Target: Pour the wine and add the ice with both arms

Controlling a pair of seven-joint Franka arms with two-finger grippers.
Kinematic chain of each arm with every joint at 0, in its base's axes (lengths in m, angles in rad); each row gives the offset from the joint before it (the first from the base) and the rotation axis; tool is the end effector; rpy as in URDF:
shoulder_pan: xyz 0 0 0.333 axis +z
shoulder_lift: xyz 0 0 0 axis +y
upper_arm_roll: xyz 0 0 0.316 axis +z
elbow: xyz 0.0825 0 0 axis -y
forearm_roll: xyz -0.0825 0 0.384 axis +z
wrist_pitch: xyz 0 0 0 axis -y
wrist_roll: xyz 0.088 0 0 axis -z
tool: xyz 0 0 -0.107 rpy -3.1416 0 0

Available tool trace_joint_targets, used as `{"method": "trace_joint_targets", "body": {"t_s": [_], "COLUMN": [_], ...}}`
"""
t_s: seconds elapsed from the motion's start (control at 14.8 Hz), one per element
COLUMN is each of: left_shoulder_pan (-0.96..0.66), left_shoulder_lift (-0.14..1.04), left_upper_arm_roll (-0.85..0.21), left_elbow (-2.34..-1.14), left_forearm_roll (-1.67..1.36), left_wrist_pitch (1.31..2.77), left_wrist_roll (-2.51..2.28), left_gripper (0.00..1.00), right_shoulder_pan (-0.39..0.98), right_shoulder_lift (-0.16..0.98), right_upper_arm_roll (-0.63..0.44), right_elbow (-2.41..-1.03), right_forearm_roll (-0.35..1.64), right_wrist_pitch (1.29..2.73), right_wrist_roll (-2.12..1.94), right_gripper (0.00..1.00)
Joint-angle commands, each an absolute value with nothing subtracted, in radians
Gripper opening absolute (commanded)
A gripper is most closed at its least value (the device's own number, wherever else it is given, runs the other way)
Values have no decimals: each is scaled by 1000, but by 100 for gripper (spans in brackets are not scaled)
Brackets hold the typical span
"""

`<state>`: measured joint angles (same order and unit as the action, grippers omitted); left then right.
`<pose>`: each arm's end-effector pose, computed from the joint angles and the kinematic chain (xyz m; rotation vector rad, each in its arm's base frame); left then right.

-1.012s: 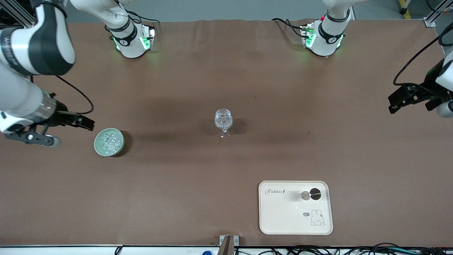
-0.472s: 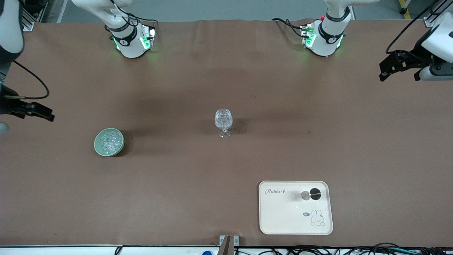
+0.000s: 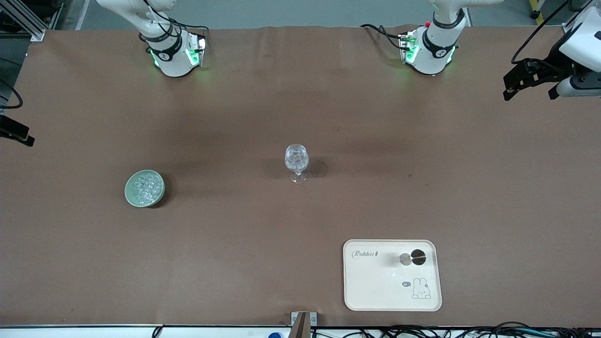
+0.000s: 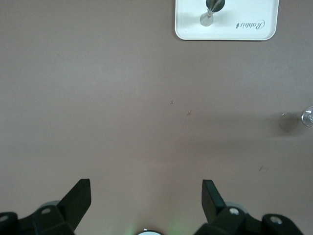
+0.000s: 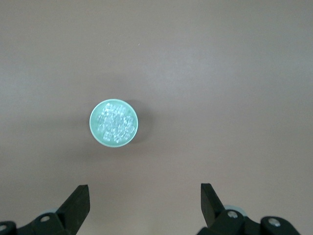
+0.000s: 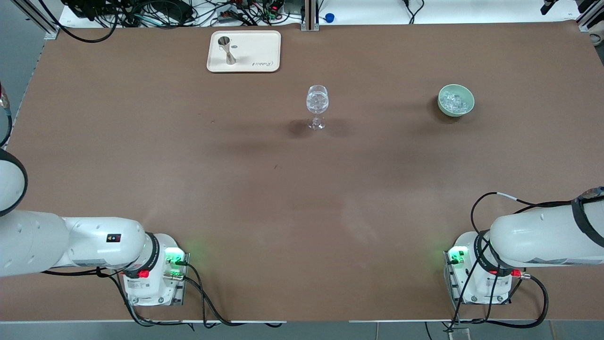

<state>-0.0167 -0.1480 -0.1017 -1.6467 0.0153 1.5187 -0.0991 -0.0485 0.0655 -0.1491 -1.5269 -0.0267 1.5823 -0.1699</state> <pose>0.4986 -0.0620 0.6621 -3.1133 0.0271 -0.0349 0.5642 -0.1129 0.6097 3.1071 -0.0419 -0.0247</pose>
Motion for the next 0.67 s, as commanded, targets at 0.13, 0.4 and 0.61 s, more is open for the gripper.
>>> {"method": "trace_joint_targets", "body": {"t_s": [0.13, 0.4, 0.61], "left_shoulder_pan": [-23, -18, -17], "left_shoulder_lift": [-130, -132, -133], "left_upper_arm_roll": [-103, -101, -100], "left_elbow": [-1615, -1611, -1611], "left_forearm_roll": [17, 17, 17], "left_wrist_pitch": [1519, 1516, 1508], "left_wrist_roll": [-95, -94, -94], "left_gripper": [100, 100, 100], "right_shoulder_pan": [-28, 11, 11], "right_shoulder_lift": [28, 17, 18], "right_upper_arm_roll": [-127, -127, -127], "right_elbow": [-1543, -1565, -1565], "right_forearm_roll": [-34, -32, -28], "right_wrist_pitch": [1546, 1558, 1562], "right_wrist_roll": [-169, -166, -166], "right_gripper": [100, 99, 99]}}
